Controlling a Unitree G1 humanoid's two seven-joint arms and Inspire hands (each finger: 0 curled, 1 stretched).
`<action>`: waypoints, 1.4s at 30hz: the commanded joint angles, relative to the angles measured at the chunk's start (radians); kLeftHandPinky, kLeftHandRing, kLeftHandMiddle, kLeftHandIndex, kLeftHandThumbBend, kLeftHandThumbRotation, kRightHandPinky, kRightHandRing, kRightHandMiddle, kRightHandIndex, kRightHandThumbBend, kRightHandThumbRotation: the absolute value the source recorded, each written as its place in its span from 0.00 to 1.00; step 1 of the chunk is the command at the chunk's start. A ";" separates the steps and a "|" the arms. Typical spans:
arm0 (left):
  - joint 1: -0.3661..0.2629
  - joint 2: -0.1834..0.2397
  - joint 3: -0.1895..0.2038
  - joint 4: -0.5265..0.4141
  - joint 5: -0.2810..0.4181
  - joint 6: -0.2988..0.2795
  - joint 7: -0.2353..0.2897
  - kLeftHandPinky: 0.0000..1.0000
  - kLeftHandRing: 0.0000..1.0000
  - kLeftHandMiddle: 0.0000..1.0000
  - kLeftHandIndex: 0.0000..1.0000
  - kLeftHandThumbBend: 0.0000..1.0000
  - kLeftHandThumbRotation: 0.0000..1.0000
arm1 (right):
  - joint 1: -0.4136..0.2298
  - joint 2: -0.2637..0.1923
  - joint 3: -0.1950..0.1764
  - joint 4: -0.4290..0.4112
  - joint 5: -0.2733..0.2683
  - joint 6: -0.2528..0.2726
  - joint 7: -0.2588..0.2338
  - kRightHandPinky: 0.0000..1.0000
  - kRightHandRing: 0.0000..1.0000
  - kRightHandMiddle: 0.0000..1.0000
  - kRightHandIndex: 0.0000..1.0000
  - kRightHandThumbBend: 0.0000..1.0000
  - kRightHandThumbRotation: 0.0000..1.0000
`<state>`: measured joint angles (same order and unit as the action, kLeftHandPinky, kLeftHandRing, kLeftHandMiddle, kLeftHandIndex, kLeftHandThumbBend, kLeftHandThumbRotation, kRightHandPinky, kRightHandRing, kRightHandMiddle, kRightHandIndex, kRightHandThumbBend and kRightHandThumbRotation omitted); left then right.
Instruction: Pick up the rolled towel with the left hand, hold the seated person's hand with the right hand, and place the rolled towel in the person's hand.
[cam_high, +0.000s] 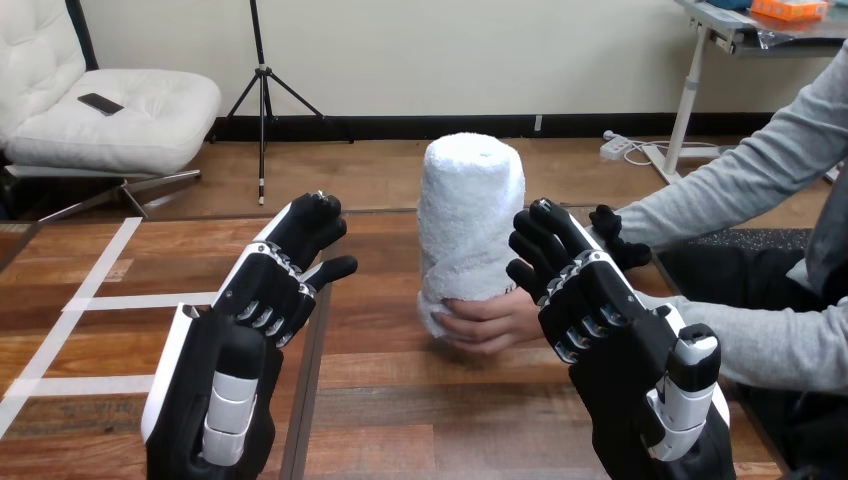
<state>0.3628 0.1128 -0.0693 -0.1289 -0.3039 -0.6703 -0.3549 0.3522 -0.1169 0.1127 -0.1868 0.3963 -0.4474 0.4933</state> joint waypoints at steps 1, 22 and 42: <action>-0.034 -0.030 -0.002 0.004 -0.004 -0.018 0.001 0.82 0.91 0.91 0.87 0.78 0.95 | -0.040 0.005 -0.011 -0.033 0.018 0.004 0.003 1.00 0.98 0.96 0.95 0.90 1.00; -0.046 -0.032 -0.010 0.002 -0.034 -0.014 -0.018 0.81 0.91 0.91 0.88 0.76 0.91 | -0.045 0.004 -0.018 -0.022 0.019 0.016 0.014 1.00 0.98 0.97 0.95 0.88 1.00; -0.045 -0.031 -0.003 -0.004 -0.026 -0.011 -0.011 0.81 0.91 0.91 0.88 0.77 0.92 | -0.048 0.006 -0.026 -0.030 0.029 0.033 0.013 1.00 0.97 0.96 0.94 0.86 1.00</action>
<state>0.3616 0.1128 -0.0742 -0.1248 -0.3242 -0.6703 -0.3716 0.3521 -0.1173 0.1032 -0.1868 0.4048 -0.4169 0.5061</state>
